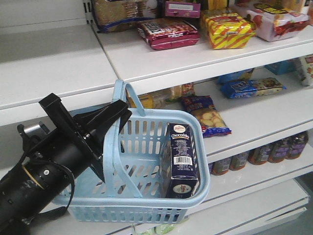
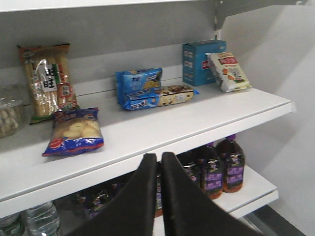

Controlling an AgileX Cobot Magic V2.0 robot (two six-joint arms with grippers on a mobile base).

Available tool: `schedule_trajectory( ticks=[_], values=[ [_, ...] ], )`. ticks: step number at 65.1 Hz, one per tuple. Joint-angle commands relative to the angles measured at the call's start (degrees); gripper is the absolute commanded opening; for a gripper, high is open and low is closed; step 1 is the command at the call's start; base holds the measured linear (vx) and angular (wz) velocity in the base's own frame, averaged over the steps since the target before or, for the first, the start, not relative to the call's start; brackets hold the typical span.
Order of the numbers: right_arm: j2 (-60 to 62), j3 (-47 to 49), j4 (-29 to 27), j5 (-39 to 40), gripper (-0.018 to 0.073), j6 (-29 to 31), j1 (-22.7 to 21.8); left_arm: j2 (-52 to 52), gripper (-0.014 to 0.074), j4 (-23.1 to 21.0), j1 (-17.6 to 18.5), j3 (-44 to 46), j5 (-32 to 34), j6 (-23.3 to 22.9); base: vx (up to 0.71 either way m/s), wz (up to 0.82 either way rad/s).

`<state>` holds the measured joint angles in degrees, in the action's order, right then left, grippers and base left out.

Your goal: Left arm holds basket, right arm returns cookies

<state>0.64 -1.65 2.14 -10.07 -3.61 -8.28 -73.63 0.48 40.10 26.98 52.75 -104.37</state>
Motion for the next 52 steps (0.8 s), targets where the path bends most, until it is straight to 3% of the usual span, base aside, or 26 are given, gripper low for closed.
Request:
schedule_trajectory(
  ticks=[1,52],
  values=[
    [0.5,-0.91,0.36,4.11,-0.0006,0.31,-0.24,1.84,-0.0003,-0.48,0.38,1.74,7.84,-0.23,0.05,0.39],
    [0.5,-0.91,0.36,4.11,-0.0006,0.31,-0.24,1.84,-0.0003,-0.48,0.38,1.74,7.84,-0.23,0.01,0.27]
  ],
)
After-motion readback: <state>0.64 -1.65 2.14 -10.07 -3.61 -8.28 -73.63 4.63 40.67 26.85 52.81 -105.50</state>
